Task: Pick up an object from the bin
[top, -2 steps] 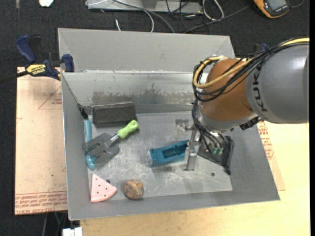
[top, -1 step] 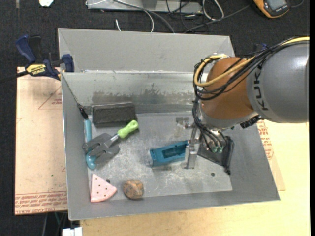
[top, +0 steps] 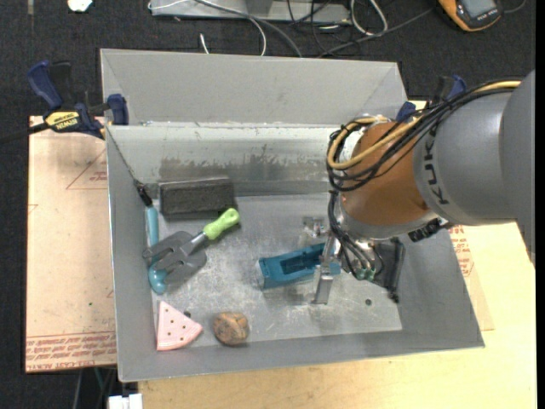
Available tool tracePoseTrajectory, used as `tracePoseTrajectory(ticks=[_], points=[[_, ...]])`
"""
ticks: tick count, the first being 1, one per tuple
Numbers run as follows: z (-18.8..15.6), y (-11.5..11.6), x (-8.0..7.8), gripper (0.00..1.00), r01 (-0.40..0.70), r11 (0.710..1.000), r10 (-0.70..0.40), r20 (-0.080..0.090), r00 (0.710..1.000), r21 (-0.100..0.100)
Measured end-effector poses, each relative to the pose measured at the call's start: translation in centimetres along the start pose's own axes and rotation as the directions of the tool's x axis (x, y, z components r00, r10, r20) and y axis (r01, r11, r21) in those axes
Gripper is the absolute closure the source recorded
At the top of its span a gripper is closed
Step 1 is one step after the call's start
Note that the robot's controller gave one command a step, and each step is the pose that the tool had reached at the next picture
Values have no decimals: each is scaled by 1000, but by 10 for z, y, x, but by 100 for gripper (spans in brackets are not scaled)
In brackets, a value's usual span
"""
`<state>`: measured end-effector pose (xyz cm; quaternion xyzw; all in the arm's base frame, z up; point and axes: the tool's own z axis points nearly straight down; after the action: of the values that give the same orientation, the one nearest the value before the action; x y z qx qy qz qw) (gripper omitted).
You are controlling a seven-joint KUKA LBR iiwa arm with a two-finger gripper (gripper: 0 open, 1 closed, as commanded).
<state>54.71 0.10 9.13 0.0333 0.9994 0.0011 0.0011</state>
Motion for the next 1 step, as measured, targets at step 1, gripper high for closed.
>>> tracePoseTrajectory(ticks=[1], points=[[18,14,5,0,-127,992,127,2,992,-1]])
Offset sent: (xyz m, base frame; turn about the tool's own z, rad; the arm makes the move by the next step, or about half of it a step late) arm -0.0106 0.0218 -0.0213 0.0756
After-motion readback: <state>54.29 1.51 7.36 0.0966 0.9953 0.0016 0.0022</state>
